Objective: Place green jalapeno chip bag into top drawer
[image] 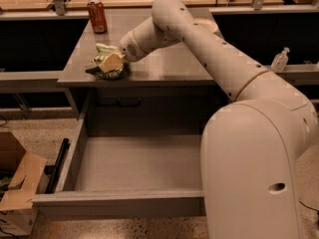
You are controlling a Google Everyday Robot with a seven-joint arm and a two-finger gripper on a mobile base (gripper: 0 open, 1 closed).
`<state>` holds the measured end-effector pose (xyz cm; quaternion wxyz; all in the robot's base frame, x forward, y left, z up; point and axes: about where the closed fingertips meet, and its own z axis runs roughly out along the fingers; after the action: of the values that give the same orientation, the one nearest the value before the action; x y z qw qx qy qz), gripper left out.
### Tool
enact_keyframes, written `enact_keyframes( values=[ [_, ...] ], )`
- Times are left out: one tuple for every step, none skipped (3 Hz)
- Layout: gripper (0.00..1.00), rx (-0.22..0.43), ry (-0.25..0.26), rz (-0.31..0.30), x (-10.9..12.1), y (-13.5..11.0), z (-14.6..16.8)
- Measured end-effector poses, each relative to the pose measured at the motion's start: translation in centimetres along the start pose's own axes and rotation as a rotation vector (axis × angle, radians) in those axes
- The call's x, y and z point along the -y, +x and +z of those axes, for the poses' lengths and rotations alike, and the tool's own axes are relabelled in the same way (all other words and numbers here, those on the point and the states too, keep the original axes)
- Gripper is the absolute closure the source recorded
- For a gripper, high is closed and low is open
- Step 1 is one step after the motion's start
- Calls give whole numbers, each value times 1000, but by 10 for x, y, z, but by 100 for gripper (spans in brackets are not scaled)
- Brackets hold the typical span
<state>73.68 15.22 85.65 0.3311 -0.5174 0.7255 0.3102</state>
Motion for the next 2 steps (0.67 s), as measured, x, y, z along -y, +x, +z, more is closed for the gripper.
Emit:
enact_keyframes(
  values=[
    [28, 0, 0, 0, 0, 0, 0],
    [4, -51, -7, 32, -22, 5, -14]
  ],
)
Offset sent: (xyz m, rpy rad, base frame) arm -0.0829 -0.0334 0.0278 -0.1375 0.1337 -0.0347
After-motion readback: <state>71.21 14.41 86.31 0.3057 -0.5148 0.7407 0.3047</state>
